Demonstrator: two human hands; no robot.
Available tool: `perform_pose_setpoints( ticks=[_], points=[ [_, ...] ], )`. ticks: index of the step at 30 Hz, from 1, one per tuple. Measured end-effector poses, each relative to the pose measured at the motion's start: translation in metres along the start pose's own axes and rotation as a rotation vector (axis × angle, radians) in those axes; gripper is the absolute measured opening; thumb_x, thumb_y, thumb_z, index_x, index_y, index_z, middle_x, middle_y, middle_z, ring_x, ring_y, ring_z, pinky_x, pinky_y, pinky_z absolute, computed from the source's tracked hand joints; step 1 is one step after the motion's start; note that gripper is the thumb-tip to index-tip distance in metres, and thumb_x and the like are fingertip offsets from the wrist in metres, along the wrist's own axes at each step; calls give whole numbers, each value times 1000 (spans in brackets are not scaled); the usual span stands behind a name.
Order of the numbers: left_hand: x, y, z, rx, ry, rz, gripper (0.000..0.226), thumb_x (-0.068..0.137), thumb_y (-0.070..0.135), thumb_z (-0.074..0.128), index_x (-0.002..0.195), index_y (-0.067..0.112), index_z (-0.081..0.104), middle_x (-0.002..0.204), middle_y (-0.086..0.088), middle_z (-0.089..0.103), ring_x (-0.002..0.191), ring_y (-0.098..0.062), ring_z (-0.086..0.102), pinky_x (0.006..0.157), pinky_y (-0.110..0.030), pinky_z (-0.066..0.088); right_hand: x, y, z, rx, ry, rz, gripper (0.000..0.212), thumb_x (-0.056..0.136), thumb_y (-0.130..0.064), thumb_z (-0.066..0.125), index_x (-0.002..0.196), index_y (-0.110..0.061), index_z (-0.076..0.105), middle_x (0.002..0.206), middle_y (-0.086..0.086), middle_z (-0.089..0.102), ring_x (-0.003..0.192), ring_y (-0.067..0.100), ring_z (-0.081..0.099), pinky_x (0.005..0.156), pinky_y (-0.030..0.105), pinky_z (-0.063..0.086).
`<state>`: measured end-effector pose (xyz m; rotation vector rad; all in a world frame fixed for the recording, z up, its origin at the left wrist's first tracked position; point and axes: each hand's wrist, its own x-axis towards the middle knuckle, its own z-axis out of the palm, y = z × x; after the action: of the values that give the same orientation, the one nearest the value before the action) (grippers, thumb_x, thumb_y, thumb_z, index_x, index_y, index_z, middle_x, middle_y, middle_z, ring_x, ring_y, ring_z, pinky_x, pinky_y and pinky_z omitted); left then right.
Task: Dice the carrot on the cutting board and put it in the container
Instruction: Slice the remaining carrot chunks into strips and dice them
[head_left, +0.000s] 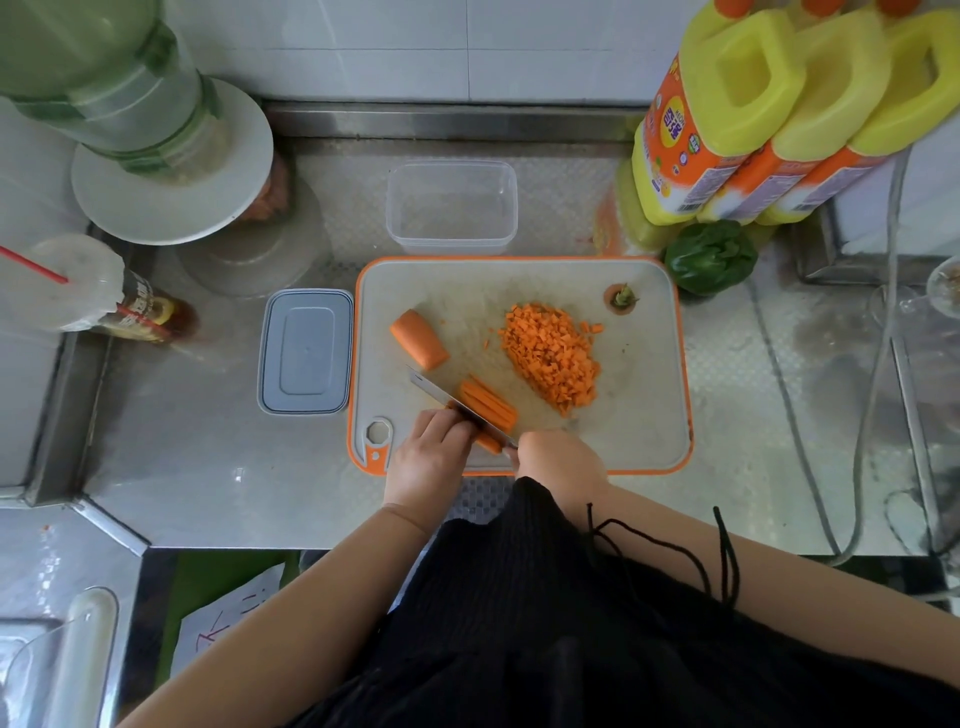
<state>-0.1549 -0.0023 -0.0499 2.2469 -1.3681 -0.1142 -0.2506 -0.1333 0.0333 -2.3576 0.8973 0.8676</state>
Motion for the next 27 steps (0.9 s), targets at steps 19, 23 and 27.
perform_pose_setpoints(
  ticks=[19, 23, 27],
  points=[
    [-1, -5, -6, 43, -29, 54, 16, 86, 11, 56, 91, 7, 70, 95, -6, 65, 88, -27, 59, 56, -39, 56, -12, 8, -20, 2, -87, -32, 30, 96, -20, 45, 67, -19, 41, 70, 0, 50, 69, 21, 56, 62, 32, 45],
    [0, -6, -4, 28, -61, 45, 22, 87, 14, 52, 94, 7, 72, 98, -7, 67, 91, -28, 61, 60, -41, 57, -11, 6, -20, 8, -127, -4, 30, 96, -17, 47, 66, -19, 41, 70, 0, 50, 72, 21, 56, 65, 31, 45],
    [0, -8, -2, -3, -36, 44, 18, 86, 10, 57, 94, 7, 72, 99, -7, 67, 92, -28, 61, 65, -40, 58, -7, 4, -19, 20, -139, 15, 28, 96, -18, 48, 68, -17, 44, 69, 0, 51, 73, 22, 58, 65, 31, 46]
  ],
)
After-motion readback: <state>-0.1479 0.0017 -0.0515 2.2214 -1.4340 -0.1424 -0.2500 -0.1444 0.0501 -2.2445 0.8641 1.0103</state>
